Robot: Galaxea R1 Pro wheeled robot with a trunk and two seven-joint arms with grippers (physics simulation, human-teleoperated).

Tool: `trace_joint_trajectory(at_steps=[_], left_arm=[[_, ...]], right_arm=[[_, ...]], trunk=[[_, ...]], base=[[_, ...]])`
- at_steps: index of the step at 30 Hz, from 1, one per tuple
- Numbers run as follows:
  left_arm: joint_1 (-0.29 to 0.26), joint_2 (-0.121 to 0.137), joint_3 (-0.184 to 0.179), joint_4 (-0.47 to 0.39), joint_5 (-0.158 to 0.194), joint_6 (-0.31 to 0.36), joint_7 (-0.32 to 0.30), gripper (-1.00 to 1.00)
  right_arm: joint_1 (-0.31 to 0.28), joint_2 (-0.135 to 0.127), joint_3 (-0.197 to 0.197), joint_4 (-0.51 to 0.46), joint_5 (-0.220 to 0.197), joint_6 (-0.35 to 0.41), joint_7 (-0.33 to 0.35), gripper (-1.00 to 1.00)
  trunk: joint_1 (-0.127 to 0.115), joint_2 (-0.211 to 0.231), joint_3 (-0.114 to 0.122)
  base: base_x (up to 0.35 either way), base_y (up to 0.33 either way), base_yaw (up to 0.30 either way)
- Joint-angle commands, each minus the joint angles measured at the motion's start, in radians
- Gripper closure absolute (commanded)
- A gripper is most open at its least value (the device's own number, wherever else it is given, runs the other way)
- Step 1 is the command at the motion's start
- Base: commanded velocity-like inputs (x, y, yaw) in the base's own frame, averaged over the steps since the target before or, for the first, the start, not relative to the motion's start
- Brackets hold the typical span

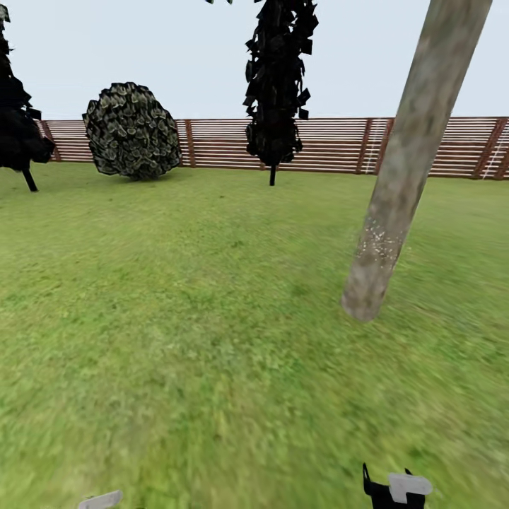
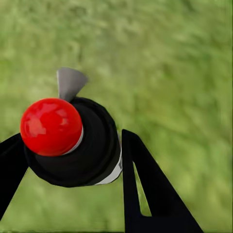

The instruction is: In the garden, pick up the pesticide atomizer on the floor and spray pesticide onto both trees until each tree trunk is fully covered.

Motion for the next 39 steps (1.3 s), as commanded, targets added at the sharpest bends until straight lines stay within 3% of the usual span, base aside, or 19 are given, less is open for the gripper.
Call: trace_joint_trajectory(at_steps=[1, 24, 39], left_arm=[[-0.001, 0.000, -0.008, 0.001, 0.005, -0.002, 0.003, 1.00], [-0.001, 0.000, -0.008, 0.001, 0.006, -0.003, 0.003, 1.00], [-0.001, 0.000, -0.008, 0.001, 0.006, -0.003, 0.003, 1.00]], right_arm=[[-0.001, 0.000, -0.003, 0.001, 0.011, -0.003, -0.008, -1.00], [-0.001, 0.000, -0.003, 0.001, 0.011, -0.003, -0.008, -1.00], [-0.001, 0.000, -0.003, 0.001, 0.011, -0.003, -0.008, -1.00]], trunk=[[0.000, 0.000, -0.001], [0.000, 0.000, -0.001], [0.000, 0.000, -0.001]], base=[[0.115, 0.005, 0.280], [0.248, 0.204, 0.280], [0.056, 0.297, 0.279]])
